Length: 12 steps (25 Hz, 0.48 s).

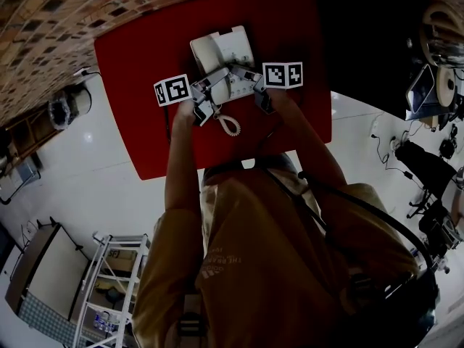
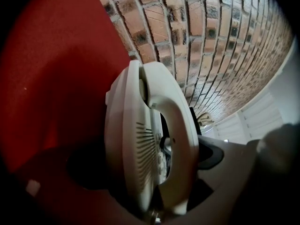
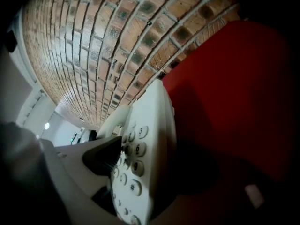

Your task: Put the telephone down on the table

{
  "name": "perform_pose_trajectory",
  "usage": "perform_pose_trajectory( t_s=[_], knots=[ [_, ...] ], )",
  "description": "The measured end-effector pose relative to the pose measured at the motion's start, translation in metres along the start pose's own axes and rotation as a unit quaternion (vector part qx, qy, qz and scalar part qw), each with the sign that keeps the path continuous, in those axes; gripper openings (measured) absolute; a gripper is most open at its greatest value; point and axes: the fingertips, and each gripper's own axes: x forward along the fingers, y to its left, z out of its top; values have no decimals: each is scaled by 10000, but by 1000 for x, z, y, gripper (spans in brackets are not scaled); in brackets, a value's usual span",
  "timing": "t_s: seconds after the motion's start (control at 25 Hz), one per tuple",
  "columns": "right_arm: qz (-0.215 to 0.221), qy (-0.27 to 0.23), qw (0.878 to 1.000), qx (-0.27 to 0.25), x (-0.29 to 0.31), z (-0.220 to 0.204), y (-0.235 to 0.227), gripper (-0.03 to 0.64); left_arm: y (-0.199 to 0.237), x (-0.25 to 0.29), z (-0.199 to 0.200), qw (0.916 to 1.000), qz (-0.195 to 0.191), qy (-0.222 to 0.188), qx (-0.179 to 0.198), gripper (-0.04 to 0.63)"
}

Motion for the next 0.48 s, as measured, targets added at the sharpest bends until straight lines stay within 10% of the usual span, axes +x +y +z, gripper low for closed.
perform_pose_trajectory(
  t_s=[0.48],
  knots=[
    [-611,-428,9950,-667,-19,2,-8,377,3,-13,-1,9759,1779,146,1257,531]
  ],
)
